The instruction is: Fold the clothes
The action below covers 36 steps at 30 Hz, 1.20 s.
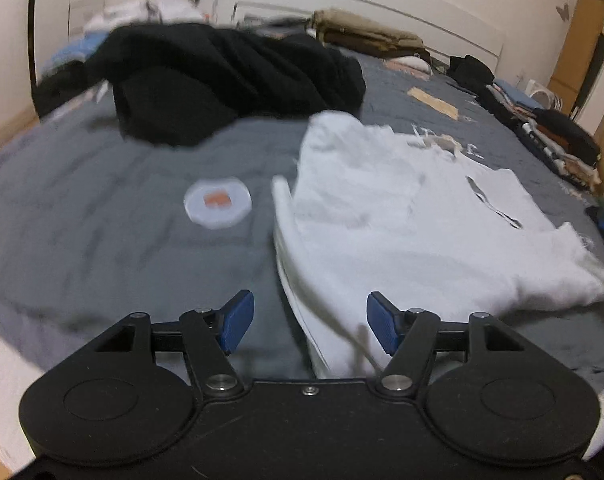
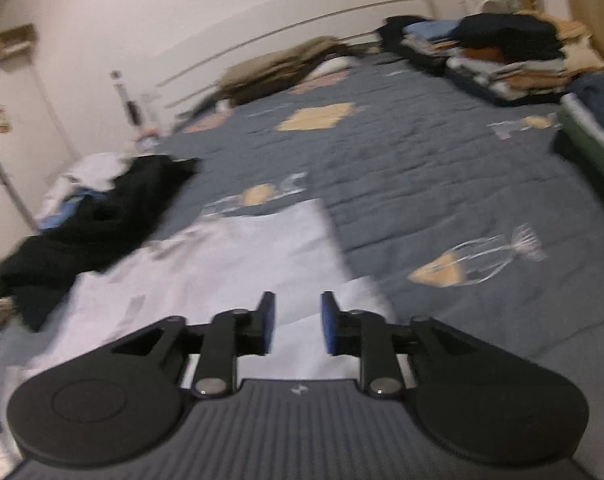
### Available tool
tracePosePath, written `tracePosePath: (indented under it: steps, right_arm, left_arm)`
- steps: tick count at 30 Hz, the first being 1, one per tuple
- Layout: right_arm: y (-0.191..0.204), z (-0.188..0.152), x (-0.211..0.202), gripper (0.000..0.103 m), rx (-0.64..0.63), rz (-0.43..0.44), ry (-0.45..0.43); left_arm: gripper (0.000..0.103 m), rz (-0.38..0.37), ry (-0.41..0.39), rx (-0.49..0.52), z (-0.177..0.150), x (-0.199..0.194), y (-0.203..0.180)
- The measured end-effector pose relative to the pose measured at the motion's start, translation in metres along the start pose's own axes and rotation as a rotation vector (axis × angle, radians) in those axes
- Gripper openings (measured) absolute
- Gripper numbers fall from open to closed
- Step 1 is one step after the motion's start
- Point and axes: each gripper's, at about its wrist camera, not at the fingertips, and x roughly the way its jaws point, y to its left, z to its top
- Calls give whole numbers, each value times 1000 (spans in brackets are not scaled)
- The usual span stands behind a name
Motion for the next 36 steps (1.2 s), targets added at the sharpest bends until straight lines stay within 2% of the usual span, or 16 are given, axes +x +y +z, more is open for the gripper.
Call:
tracePosePath:
  steps: [4,5,6,8,12,14,16,17,22,24,28,31,32,33,34,36]
  right_arm:
    - [38,-23,-2,36,40,157,75]
    - [48,-32,-1,36,38,191,96]
    - [59,-42,0,36,35,223,116]
    - [81,-57,6,36,32,287,173]
    - [116,-83,16,36,62,399,257]
    - [129,-94,20,37,55,419,281]
    - [138,-103,25,37,36,402,299]
    - [138,-106,28,37,32,387,303]
    - [127,-114,44,37,51,303,330]
    - [119,-114,50,37,71,268,342]
    - [118,-117,55,36,32,249,332]
    - [118,-117,58,36,10,228,330]
    - [116,-117,59,36,10,220,332]
    - [115,-118,60,36,11,213,334]
    - [115,-117,61,36,9,211,334]
    - [116,-116,60,36,8,211,331]
  left_arm:
    - [56,-16,28,82,-15,-6,-11]
    - [53,-25,38,108,-18,-5,-14]
    - [43,-35,46,129,-21,-4,-16]
    - [36,-26,61,167,-26,0,-20]
    - [36,-15,83,191,-32,11,-20]
    - [36,-36,81,186,-33,13,-20]
    - [29,-55,77,193,-35,15,-21]
    - [11,-60,79,205,-35,16,-21]
    - [8,-67,77,294,-30,6,-9]
    - [8,-81,63,290,-23,-3,2]
    - [8,-82,79,385,-19,-10,1]
    - [8,-55,123,503,-27,-7,-5]
    - [0,-21,143,522,-28,-5,-2]
    - [0,24,166,534,-29,-2,3]
    - [0,36,176,512,-28,-2,9]
    - [0,-42,156,414,-21,-10,18]
